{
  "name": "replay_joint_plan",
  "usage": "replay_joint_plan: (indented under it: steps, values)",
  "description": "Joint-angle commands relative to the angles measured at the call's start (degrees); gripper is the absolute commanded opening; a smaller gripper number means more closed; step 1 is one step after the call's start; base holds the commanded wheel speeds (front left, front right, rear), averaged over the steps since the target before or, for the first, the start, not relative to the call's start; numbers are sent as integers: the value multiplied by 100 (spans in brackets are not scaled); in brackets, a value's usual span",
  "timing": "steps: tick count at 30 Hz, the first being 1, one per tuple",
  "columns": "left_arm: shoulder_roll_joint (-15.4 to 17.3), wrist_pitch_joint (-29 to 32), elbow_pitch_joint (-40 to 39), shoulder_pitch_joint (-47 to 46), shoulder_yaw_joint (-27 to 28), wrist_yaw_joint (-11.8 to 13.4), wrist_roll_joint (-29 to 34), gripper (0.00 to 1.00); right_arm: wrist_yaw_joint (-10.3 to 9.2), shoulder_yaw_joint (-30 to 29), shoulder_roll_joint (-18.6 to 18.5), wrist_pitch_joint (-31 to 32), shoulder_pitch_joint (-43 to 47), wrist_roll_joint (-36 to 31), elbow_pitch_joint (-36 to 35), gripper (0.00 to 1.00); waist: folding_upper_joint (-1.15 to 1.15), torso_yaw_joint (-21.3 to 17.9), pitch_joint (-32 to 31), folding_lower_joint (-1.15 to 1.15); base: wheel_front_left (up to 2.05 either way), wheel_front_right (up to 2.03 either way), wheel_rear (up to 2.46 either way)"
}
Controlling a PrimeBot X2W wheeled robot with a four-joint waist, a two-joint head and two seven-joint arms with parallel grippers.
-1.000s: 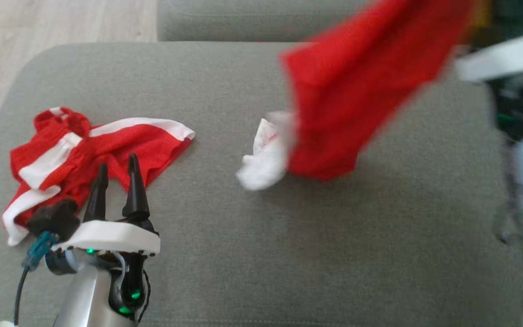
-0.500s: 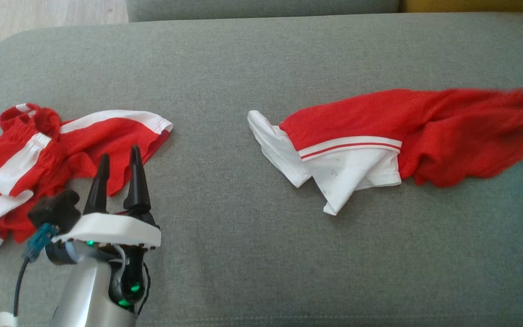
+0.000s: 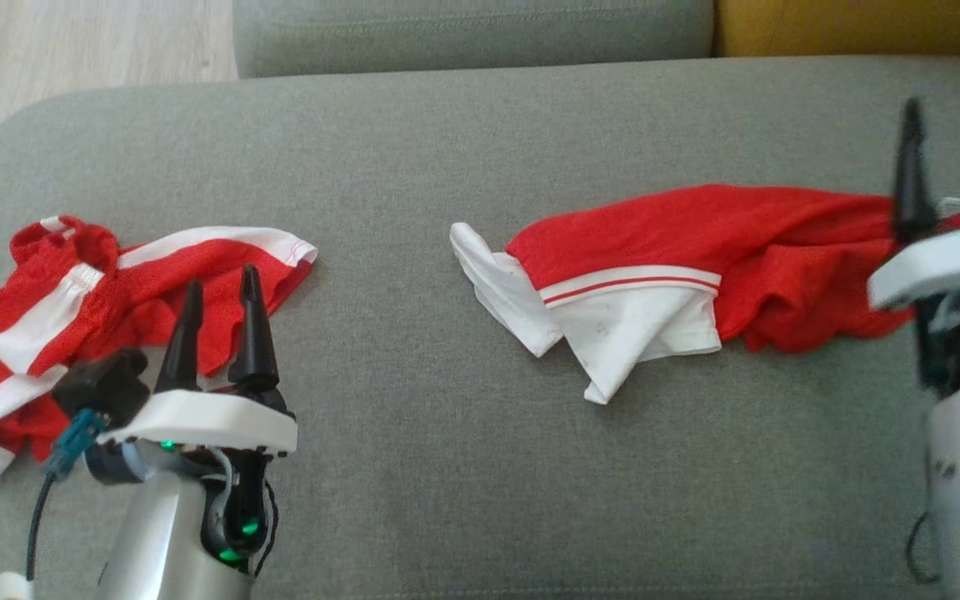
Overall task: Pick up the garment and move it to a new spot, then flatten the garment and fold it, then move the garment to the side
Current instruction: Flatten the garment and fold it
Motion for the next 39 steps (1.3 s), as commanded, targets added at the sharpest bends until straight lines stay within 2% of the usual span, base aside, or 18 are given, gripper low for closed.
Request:
replay_joint_plan:
  steps: [1, 9, 12, 15, 23, 30, 35, 39]
  values:
    - [73, -28, -207, -158, 139, 1, 6, 100, 20, 192, 27, -56, 50, 80, -285, 100, 0, -4, -51, 0, 0, 0, 0]
    - [73, -28, -386, -62, 40, -16, -79, 100, 20, 901, 306, -83, 1181, 541, -1387, 100, 0, 11, -259, 0, 0, 0, 0]
    - [73, -28, -521, 34, -73, -250, 19, 100, 20, 945, 440, -114, 1568, 649, -1650, 100, 0, 15, -302, 0, 0, 0, 0]
    - [73, -28, -537, 157, -44, -312, 151, 100, 20, 997, 529, -122, 1922, 680, -1755, 100, 0, 21, -320, 0, 0, 0, 0]
    - [73, -28, -589, 213, 53, -326, 149, 100, 20, 1129, 652, -190, 2310, 586, -1834, 100, 0, 94, -238, 0, 0, 0, 0]
    - [73, -28, -575, 123, -12, -315, 91, 100, 20, 1848, 693, 80, 2319, 736, -1707, 100, 0, 223, -88, 0, 0, 0, 0]
    - [73, -28, -529, 41, -76, -315, 49, 100, 20, 2253, 700, 200, 2194, 850, -1264, 100, 0, 372, 67, 0, 0, 0, 0]
    - [73, -28, -489, -10, -73, -314, 42, 100, 20, 2362, 702, 413, 2080, 751, -759, 100, 0, 497, 166, 0, 0, 0, 0]
